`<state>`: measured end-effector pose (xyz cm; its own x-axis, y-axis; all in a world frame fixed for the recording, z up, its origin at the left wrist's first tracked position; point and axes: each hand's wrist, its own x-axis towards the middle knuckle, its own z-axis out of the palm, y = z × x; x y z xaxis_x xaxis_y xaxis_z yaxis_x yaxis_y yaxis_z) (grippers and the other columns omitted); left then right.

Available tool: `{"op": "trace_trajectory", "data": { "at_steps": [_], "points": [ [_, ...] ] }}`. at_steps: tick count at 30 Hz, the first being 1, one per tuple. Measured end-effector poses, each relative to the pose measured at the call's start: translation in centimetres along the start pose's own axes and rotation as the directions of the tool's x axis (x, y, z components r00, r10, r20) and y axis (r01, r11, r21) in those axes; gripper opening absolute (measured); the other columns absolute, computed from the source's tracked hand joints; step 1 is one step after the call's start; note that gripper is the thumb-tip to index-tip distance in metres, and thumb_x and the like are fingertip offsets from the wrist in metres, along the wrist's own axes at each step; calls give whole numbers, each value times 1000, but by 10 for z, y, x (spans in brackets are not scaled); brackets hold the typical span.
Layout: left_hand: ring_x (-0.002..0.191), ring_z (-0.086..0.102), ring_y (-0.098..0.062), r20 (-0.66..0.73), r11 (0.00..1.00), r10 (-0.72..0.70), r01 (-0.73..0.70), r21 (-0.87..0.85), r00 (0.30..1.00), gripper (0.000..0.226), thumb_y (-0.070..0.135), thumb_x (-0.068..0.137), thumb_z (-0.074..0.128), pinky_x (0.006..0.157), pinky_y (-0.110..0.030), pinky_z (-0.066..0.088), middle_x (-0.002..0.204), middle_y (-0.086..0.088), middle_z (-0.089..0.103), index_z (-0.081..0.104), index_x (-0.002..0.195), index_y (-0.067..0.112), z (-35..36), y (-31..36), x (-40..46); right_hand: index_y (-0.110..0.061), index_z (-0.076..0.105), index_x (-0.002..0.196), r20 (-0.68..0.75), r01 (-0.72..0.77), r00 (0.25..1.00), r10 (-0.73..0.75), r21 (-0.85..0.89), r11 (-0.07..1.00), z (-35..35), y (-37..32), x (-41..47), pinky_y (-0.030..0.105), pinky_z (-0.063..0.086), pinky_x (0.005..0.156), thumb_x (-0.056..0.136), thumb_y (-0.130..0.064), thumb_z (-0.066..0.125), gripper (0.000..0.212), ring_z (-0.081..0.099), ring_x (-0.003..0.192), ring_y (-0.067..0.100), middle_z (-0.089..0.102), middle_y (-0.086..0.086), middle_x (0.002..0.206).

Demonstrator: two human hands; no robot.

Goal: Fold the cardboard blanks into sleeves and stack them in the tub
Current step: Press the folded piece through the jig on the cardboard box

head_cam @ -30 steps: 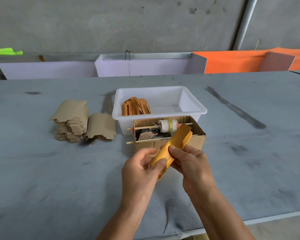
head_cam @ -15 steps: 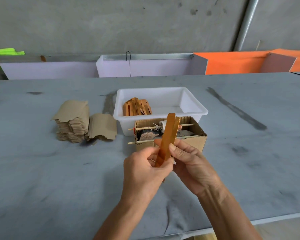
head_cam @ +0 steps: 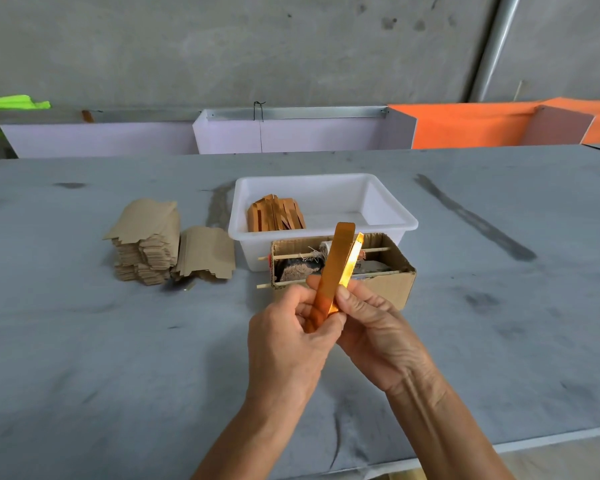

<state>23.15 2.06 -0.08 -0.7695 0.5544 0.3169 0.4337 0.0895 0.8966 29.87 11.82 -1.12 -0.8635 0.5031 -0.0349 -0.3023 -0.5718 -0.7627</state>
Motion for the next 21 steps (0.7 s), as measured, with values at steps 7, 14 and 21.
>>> {"op": "trace_trajectory", "data": {
  "at_steps": [7, 14, 21],
  "points": [
    [71, 61, -9, -31, 970, 79, -70, 233, 996, 29, 29, 68, 82, 66, -31, 55, 75, 11, 62, 58, 84, 30, -4, -3, 13, -12, 72, 82, -204, 16, 975, -90, -339, 941, 18, -14, 9, 25, 47, 65, 82, -20, 66, 10, 63, 58, 7, 70, -1, 65],
    [58, 66, -1, 37, 934, -245, 246, -259, 969, 10, 12, 79, 74, 50, -10, 46, 63, 10, 70, 67, 77, 19, -11, -1, 50, -10, 66, 67, -259, 24, 951, -168, -482, 876, 38, -39, 39, 19, 47, 48, 85, -8, 67, 18, 58, 44, 5, 62, -5, 49],
    [60, 65, -12, -87, 903, -324, 281, -326, 942, 15, 4, 78, 72, 59, -24, 52, 68, -1, 70, 66, 71, 16, -13, 1, 103, -13, 68, 86, -263, -57, 954, -145, -633, 772, 57, -49, 81, 22, 52, 53, 86, -11, 67, 2, 68, 58, 10, 72, 0, 67]
  ]
}}
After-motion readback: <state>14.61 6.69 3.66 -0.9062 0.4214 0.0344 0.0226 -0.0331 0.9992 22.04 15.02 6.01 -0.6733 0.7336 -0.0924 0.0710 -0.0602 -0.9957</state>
